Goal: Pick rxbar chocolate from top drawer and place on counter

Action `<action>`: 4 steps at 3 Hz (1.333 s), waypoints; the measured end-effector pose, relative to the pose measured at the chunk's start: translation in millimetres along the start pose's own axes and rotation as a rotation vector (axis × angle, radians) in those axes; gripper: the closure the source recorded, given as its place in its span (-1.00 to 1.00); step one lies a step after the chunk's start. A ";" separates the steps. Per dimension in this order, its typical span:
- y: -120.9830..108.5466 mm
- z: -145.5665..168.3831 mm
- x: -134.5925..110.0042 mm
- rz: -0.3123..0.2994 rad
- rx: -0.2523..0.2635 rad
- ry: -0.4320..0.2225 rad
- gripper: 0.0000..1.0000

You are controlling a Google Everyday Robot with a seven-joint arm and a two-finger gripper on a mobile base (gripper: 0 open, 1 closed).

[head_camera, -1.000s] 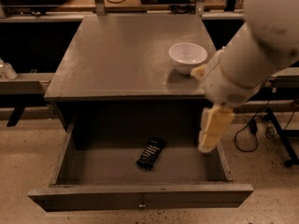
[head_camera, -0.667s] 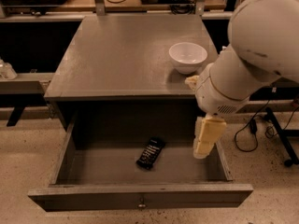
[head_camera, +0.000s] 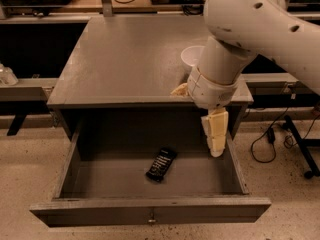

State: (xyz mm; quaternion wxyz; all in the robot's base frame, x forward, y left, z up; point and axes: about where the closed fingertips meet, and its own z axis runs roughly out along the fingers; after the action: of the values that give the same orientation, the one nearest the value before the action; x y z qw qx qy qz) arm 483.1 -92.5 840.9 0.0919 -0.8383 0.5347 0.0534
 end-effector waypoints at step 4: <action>14.6 35.3 -26.0 -0.502 -0.076 -0.014 -1.00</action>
Offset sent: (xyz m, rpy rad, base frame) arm -0.0059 -0.0014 -0.0080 -0.0098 0.0287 0.1190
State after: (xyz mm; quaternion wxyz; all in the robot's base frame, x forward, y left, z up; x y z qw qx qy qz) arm 459.2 -68.0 809.9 0.0744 -0.9473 0.3068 0.0548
